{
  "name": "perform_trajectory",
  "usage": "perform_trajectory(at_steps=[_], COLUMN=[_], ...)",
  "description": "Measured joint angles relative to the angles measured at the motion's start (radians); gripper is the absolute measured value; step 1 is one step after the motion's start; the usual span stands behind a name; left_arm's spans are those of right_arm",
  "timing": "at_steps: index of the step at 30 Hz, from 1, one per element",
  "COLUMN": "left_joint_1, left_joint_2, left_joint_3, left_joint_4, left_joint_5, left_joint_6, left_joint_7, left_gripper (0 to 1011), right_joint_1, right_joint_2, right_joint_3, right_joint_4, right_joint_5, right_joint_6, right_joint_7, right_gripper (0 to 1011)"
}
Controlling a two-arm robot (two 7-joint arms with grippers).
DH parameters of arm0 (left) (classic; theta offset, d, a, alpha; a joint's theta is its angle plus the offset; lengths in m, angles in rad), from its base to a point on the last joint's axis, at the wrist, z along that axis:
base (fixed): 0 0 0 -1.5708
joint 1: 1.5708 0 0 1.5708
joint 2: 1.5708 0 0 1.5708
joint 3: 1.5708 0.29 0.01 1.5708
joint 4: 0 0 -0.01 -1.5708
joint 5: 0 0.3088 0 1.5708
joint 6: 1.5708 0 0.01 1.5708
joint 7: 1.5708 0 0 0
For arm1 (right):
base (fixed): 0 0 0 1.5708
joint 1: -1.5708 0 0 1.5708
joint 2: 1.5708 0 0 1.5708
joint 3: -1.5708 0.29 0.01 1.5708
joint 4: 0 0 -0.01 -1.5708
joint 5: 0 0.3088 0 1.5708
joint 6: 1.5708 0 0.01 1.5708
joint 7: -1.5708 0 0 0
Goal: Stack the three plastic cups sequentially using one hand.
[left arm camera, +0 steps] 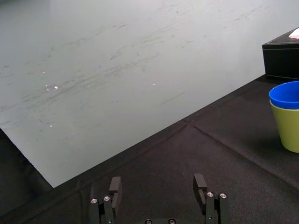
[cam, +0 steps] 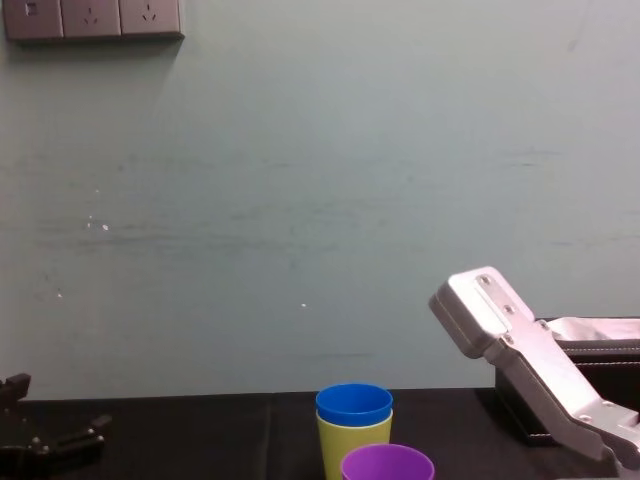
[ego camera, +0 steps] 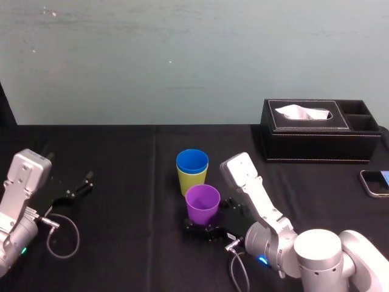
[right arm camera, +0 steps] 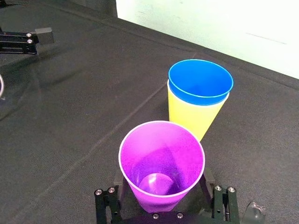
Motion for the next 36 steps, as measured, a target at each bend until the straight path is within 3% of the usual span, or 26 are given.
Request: perform_trajectory(at_steps=[8, 21, 30, 36], left_joint_1=[0.0, 0.0, 0.0, 0.0], left_joint_2=[0.0, 0.0, 0.0, 0.0], left_joint_3=[0.0, 0.0, 0.0, 0.0], left_joint_4=[0.0, 0.0, 0.0, 0.0], left_joint_5=[0.0, 0.0, 0.0, 0.0], left_joint_6=[0.0, 0.0, 0.0, 0.0], left_joint_7=[0.0, 0.0, 0.0, 0.0], left_gripper=[1000, 1000, 1000, 1000], right_joint_1=[-0.001, -0.002, -0.002, 0.009], right_joint_2=[0.001, 0.002, 0.002, 0.014], right_joint_3=[0.0, 0.0, 0.0, 0.007], right_joint_4=[-0.001, -0.003, -0.007, -0.055], right_joint_5=[0.002, 0.004, 0.004, -0.018], right_joint_6=[0.0, 0.001, 0.002, 0.036], right_joint_7=[0.0, 0.001, 0.002, 0.004], right_gripper=[994, 706, 695, 696])
